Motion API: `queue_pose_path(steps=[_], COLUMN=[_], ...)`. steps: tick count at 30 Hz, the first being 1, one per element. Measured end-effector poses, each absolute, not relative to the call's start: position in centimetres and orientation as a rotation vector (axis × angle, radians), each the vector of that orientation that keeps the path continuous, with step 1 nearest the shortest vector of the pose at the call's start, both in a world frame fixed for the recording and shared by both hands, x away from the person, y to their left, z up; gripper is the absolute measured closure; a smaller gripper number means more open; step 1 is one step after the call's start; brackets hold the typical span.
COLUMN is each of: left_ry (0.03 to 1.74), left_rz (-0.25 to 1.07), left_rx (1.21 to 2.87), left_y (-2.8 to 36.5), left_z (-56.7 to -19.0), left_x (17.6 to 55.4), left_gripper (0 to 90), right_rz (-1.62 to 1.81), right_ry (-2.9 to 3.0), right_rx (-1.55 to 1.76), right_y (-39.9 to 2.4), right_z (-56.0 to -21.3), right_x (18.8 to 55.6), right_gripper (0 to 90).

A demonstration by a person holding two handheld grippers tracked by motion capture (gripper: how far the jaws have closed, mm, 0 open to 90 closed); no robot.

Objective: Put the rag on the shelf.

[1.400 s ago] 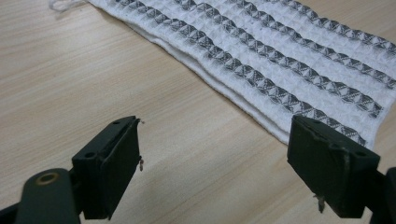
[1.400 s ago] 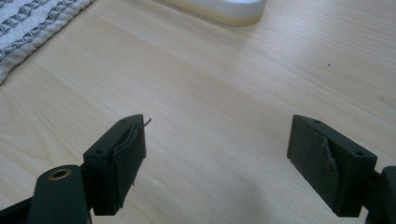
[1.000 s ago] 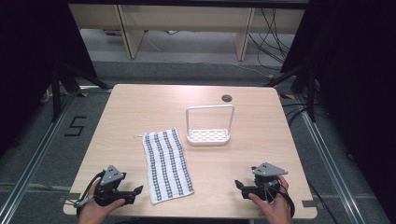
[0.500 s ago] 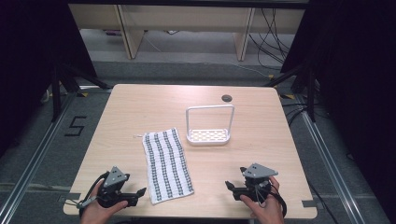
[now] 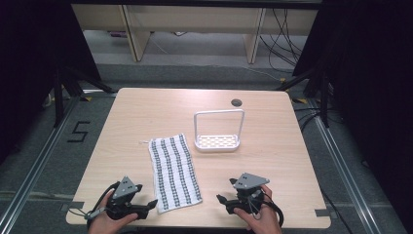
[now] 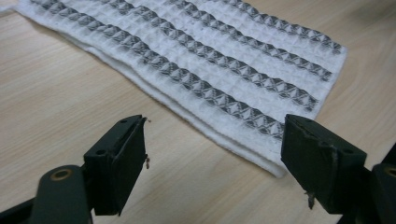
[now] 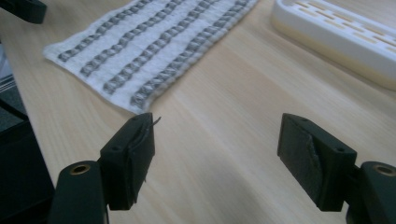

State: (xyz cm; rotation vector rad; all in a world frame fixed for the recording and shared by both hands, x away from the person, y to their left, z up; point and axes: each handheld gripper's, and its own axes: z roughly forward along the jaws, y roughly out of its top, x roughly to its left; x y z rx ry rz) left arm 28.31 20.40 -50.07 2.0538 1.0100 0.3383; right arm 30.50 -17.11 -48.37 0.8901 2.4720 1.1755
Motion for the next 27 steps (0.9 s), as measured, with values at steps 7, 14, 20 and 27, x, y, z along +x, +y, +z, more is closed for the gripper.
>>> queue_pose_path(steps=[7, 14, 20, 27], left_ry=[0.985, 0.948, 0.928, 0.922], left_rz=[0.288, 0.279, 0.25, 0.257], left_rx=[2.072, 2.109, 2.124, 2.156], left_y=[19.7, 18.8, 18.4, 18.0], left_z=[-50.1, -50.2, -50.2, -50.5], left_x=[27.9, 27.6, 27.2, 26.6], left_gripper=[26.5, 29.6, 33.2, 36.7], right_rz=[1.16, 1.144, 1.14, 1.139], right_ry=[2.543, 2.578, 2.601, 2.599], right_rx=[0.83, 0.796, 0.763, 0.767], right_y=[-14.9, -13.5, -12.7, -11.7], right_z=[-48.8, -49.0, -49.2, -49.5], right_x=[30.6, 30.7, 31.0, 31.3], right_gripper=[34.2, 36.5, 37.6, 38.3])
